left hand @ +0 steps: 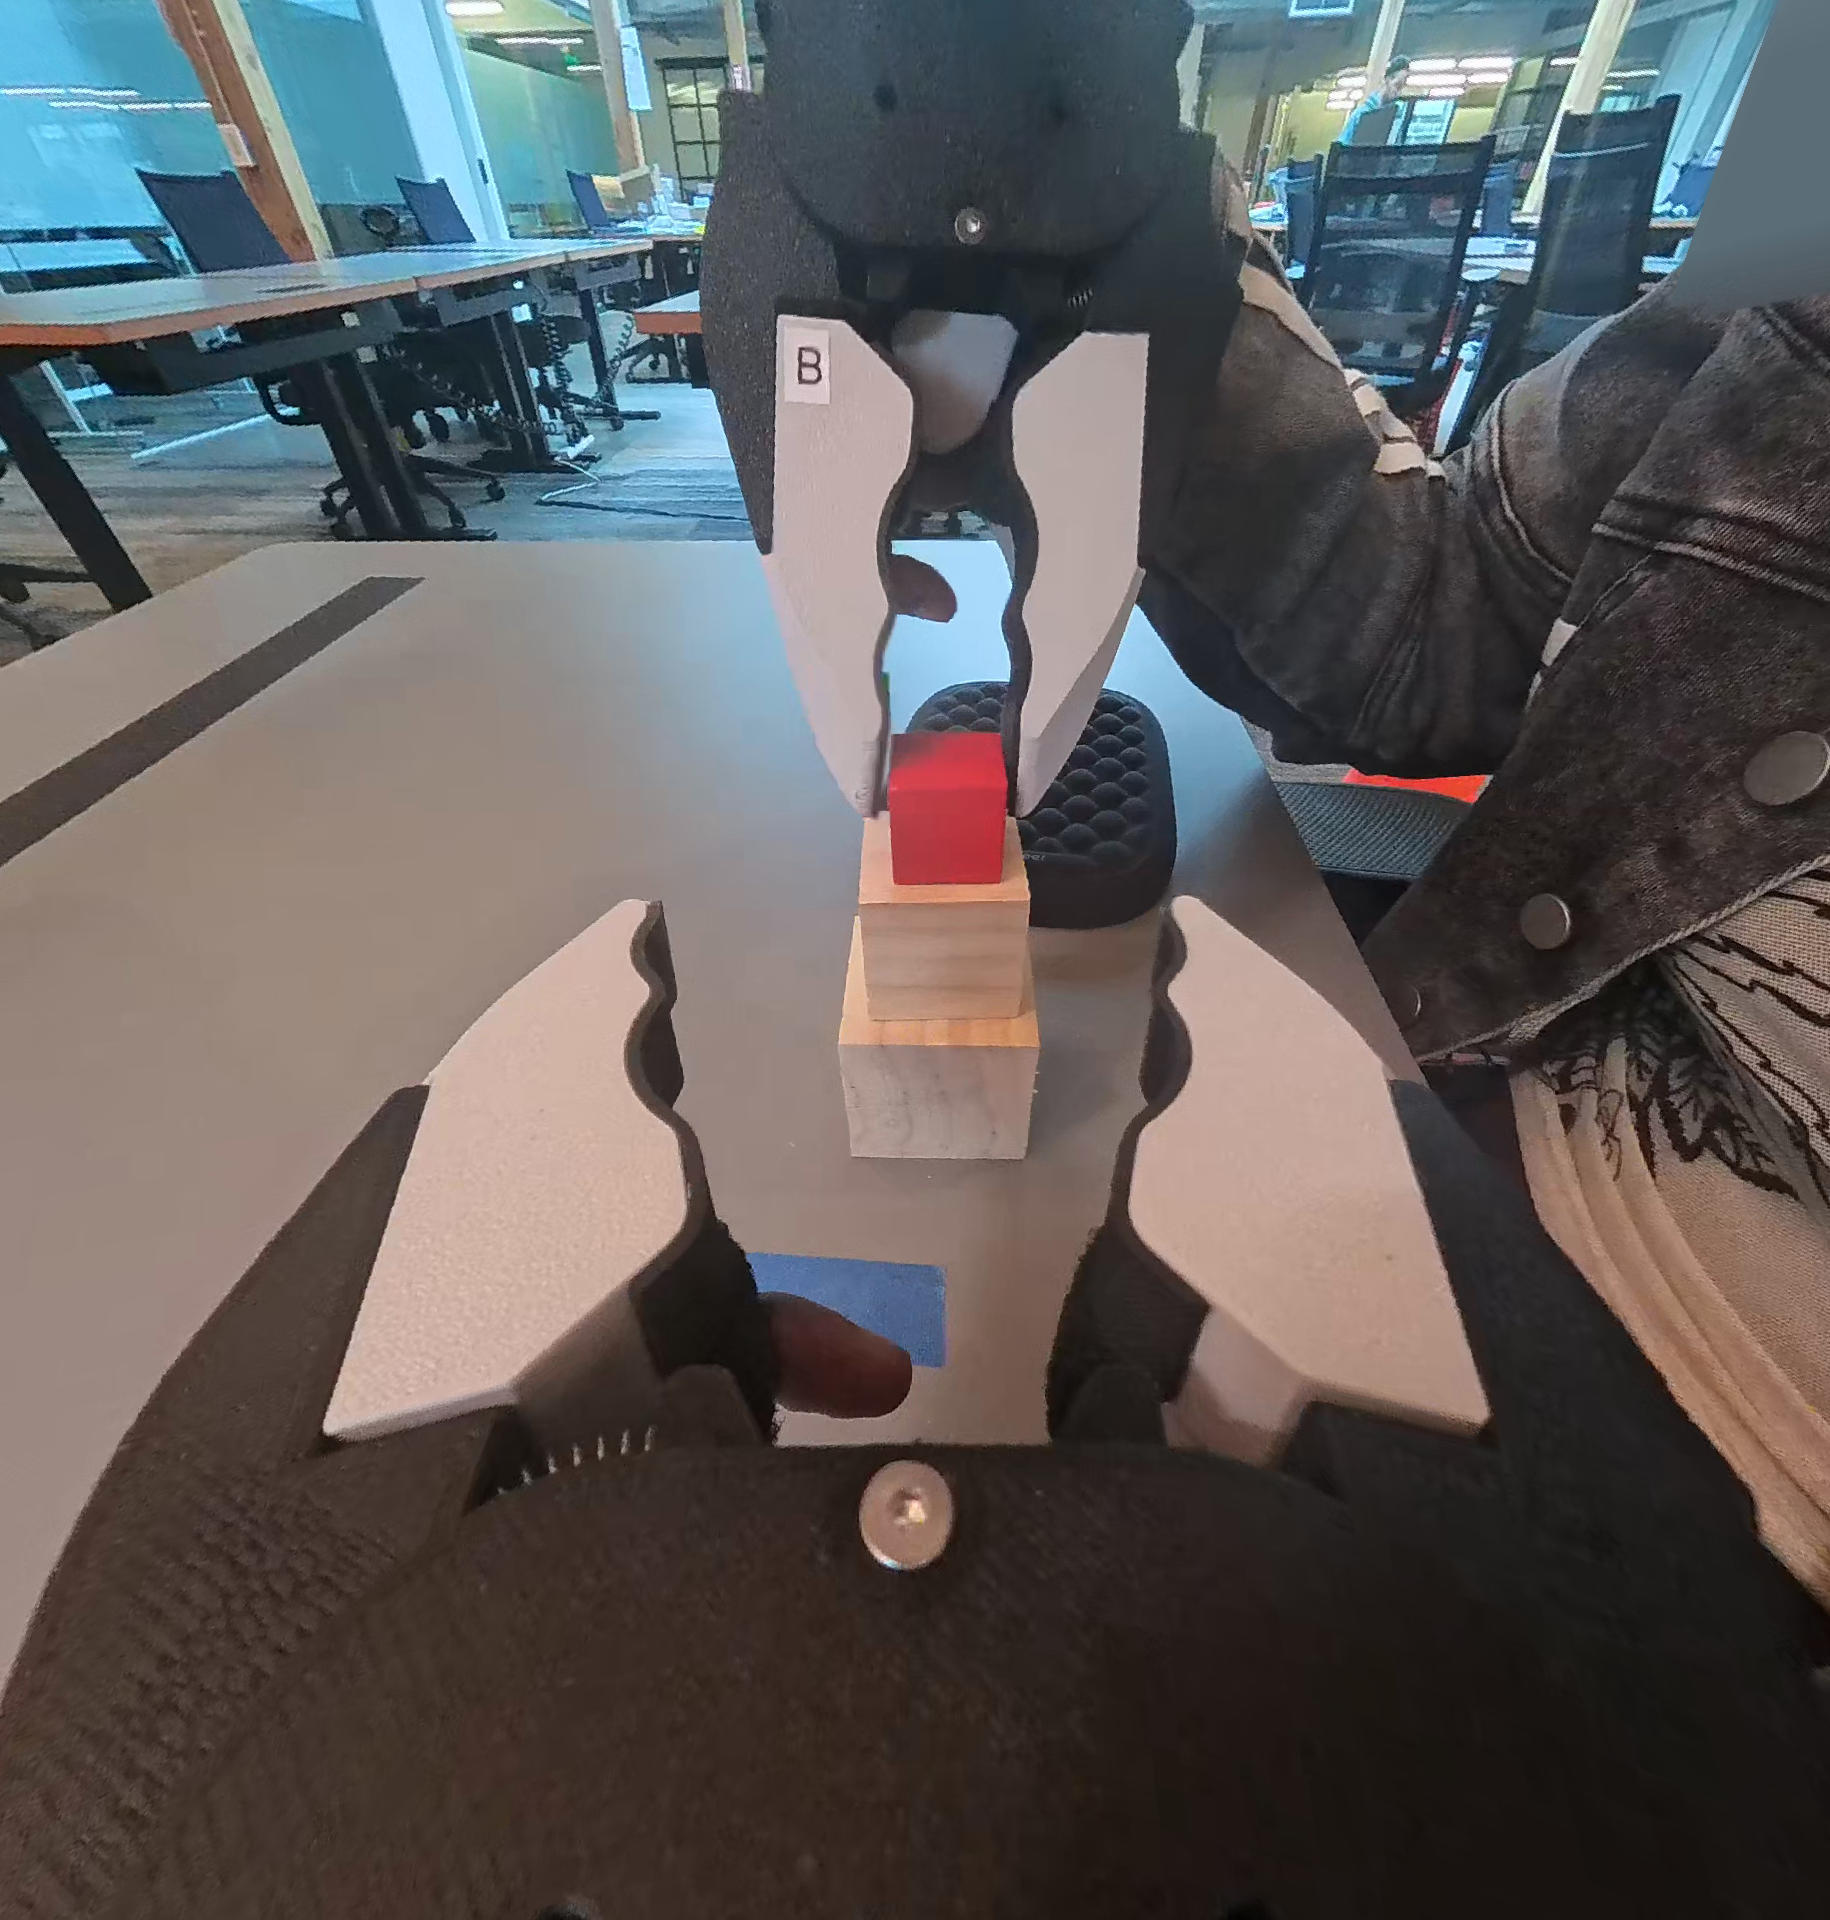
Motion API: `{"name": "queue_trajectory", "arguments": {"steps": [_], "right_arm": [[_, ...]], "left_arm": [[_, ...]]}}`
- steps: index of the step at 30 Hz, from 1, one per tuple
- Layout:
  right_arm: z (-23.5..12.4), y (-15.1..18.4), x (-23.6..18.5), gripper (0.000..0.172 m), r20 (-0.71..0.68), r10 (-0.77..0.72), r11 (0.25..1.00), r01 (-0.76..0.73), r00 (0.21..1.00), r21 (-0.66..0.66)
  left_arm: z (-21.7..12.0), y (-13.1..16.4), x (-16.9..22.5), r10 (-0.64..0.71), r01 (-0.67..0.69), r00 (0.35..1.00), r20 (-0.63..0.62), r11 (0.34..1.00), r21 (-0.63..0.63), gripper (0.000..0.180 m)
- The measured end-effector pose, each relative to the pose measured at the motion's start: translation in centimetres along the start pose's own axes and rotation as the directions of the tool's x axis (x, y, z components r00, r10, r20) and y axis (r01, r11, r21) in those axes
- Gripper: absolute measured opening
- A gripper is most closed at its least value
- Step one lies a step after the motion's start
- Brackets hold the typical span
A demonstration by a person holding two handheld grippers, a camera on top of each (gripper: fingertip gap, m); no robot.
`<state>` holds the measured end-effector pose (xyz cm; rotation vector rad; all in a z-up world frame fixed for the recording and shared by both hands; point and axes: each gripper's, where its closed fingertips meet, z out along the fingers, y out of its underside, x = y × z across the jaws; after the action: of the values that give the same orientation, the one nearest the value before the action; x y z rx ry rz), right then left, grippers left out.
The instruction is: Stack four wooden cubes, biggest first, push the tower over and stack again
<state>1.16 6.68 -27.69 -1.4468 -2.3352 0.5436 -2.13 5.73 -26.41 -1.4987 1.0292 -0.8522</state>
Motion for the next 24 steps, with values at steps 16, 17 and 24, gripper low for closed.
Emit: {"name": "queue_trajectory", "arguments": {"steps": [16, 17, 24], "right_arm": [[-12.5, 18.7, 4.2, 0.047, -0.357, 0.847, 0.518, -0.463, 0.393, 0.719], [-12.1, 20.6, 3.6, 0.046, -0.371, 0.856, 0.512, -0.495, 0.360, 0.702], [-6.9, 27.3, 1.1, 0.041, -0.417, 0.814, 0.573, -0.681, 0.405, 0.456]], "left_arm": [[-0.1, -0.4, -0.1, 0.015, -0.015, 1.000, 0.015, 1.000, 0.016, 0.087], [-0.1, -0.4, -0.1, 0.014, -0.014, 1.000, 0.016, 1.000, 0.017, 0.087], [-0.1, -0.2, -0.3, 0.009, -0.010, 1.000, 0.022, 1.000, 0.014, 0.087]]}}
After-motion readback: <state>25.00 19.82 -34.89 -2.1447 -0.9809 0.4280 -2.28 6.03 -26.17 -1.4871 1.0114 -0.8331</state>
